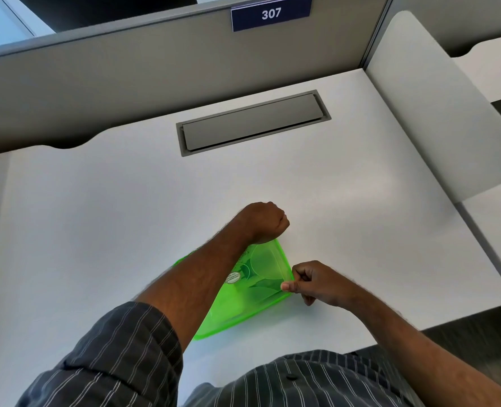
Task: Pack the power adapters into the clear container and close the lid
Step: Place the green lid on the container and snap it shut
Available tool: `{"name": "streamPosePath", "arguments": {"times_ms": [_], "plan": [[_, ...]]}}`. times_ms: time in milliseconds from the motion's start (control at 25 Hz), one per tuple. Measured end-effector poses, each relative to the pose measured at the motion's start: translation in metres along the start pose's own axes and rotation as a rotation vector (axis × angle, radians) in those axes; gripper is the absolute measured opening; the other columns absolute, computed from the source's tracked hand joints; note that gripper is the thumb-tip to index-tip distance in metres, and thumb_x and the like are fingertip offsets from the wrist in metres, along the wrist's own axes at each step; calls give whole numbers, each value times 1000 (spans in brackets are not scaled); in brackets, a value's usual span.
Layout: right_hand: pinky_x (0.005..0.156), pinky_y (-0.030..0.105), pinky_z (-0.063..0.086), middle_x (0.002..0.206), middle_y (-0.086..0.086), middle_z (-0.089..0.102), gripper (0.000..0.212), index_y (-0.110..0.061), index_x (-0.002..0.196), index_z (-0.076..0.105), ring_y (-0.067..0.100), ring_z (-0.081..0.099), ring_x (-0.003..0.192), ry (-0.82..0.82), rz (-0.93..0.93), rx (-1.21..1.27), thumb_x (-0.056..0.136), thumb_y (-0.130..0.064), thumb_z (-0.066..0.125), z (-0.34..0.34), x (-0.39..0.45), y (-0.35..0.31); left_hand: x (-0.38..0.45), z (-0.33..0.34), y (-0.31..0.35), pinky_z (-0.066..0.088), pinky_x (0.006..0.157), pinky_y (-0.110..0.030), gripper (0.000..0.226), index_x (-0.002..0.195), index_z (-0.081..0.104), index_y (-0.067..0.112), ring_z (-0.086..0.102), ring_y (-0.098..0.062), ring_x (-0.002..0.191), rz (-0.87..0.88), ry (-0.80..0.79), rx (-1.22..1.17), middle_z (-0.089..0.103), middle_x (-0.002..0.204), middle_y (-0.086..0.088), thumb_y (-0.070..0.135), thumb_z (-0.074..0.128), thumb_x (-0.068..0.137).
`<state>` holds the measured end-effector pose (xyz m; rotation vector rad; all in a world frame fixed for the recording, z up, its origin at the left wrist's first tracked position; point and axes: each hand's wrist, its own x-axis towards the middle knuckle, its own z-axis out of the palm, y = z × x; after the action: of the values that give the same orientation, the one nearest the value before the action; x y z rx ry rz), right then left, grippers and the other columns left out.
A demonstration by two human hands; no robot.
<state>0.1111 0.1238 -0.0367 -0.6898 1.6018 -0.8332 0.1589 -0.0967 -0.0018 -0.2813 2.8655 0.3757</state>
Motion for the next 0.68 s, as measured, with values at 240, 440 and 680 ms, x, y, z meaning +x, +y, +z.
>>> {"name": "streamPosePath", "arguments": {"times_ms": [240, 440, 680], "plan": [[56, 30, 51, 55, 12, 51, 47, -3, 72, 53, 21, 58, 49, -3, -5, 19, 82, -38, 82, 3, 0, 1, 3, -2, -2, 36, 69, -34, 42, 74, 54, 13, 64, -37, 85, 0, -47, -7, 66, 91, -19, 34, 32, 102], [57, 32, 52, 57, 12, 50, 46, -7, 72, 56, 21, 58, 51, -13, -8, 16, 79, -43, 83, 6, 0, -2, 1, -4, 1, 37, 68, -33, 41, 75, 56, 14, 64, -34, 88, -49, -15, 12, 68, 92, -14, 35, 34, 102], [61, 33, 55, 60, 15, 54, 45, -7, 72, 56, 18, 62, 55, -50, -17, -61, 81, -42, 82, 0, 1, -9, -62, 9, -34, 48, 80, -42, 24, 94, 60, 21, 59, -24, 88, -178, 340, -326, 64, 91, 2, 42, 49, 97]]}}
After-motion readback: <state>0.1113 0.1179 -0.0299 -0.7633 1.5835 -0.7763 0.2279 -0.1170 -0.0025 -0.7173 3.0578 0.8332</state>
